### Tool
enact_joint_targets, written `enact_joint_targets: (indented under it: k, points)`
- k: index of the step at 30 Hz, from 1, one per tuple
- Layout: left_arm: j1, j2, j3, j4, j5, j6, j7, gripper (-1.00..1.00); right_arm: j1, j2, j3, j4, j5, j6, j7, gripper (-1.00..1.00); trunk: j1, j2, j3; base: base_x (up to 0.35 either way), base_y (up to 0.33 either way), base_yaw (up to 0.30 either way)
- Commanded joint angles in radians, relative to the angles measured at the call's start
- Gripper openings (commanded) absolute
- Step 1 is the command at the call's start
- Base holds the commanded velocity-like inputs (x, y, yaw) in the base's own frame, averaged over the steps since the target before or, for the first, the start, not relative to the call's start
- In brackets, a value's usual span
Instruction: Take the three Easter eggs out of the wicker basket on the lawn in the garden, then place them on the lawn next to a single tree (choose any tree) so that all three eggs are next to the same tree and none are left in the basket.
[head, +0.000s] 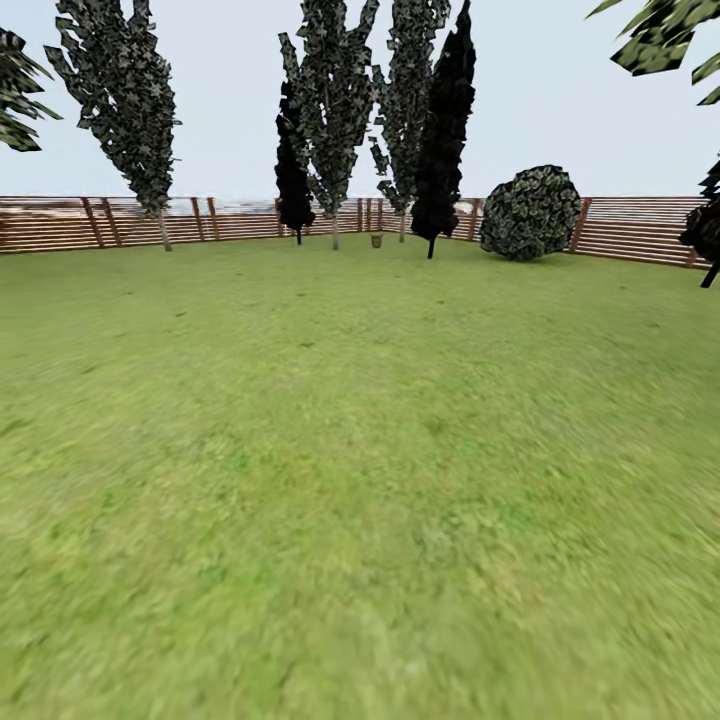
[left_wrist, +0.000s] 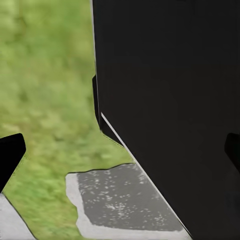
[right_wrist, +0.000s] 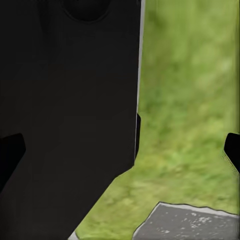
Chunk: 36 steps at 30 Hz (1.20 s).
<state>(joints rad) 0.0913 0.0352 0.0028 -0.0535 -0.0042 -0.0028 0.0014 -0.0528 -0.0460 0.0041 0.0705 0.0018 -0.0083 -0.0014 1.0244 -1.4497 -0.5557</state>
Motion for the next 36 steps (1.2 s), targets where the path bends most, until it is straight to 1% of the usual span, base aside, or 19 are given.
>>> enact_joint_targets:
  k: [1,36]
  points:
    - [0.001,0.000,0.000,-0.002,0.000,0.000,0.000,1.00,-0.002,0.000,0.000,0.003,0.000,-0.001,0.000,1.00,0.001,0.000,-0.001,0.330,0.000,0.003]
    - [0.001,0.002,0.000,-0.003,0.000,-0.001,0.000,1.00,-0.001,0.000,0.000,0.002,-0.005,0.001,0.000,1.00,0.001,0.000,-0.001,0.330,0.000,0.000]
